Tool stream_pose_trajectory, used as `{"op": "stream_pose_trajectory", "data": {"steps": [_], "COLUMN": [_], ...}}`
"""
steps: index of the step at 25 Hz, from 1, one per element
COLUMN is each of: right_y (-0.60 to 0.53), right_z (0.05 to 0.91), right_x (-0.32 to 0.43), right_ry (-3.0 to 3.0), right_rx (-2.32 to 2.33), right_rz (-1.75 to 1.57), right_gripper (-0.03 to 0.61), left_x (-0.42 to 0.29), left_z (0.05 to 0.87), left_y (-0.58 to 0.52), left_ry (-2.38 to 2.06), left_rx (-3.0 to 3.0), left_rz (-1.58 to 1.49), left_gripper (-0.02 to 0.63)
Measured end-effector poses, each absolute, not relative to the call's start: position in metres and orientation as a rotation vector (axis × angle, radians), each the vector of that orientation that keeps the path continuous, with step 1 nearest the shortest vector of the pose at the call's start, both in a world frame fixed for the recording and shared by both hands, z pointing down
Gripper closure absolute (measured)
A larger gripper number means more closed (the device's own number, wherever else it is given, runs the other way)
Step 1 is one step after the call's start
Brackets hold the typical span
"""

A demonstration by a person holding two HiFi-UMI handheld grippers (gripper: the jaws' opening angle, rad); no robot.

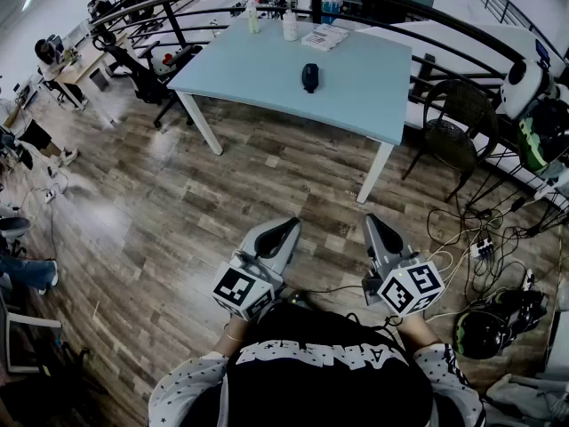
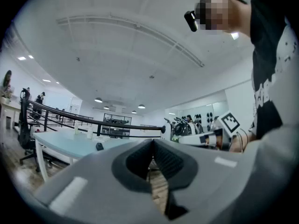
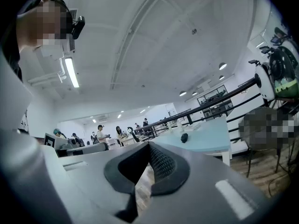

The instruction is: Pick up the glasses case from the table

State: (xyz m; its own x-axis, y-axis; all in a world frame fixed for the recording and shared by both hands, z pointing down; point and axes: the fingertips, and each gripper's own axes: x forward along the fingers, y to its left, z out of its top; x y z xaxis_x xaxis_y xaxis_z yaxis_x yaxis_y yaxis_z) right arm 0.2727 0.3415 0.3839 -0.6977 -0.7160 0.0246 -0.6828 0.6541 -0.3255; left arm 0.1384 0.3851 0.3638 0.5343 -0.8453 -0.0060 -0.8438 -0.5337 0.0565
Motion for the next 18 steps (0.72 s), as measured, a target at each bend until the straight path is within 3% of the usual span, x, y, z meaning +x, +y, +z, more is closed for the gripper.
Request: {"op": "stream_pose_trajectory", "data": {"steps": [18], "right_y": [0.316], "right_z": [0.382], "right_x": [0.248], "right_ry": [2.690], "right_rx": [-1.247], "right_rz": [-0.468], "right_gripper": [0.574], "left_x": [0.100], "left_z": [0.370], "left_y": [0.362], "left_ry": [-1.456], "left_rx": [2.694], "left_rz": [-0.084], "left_gripper": [0.614]}}
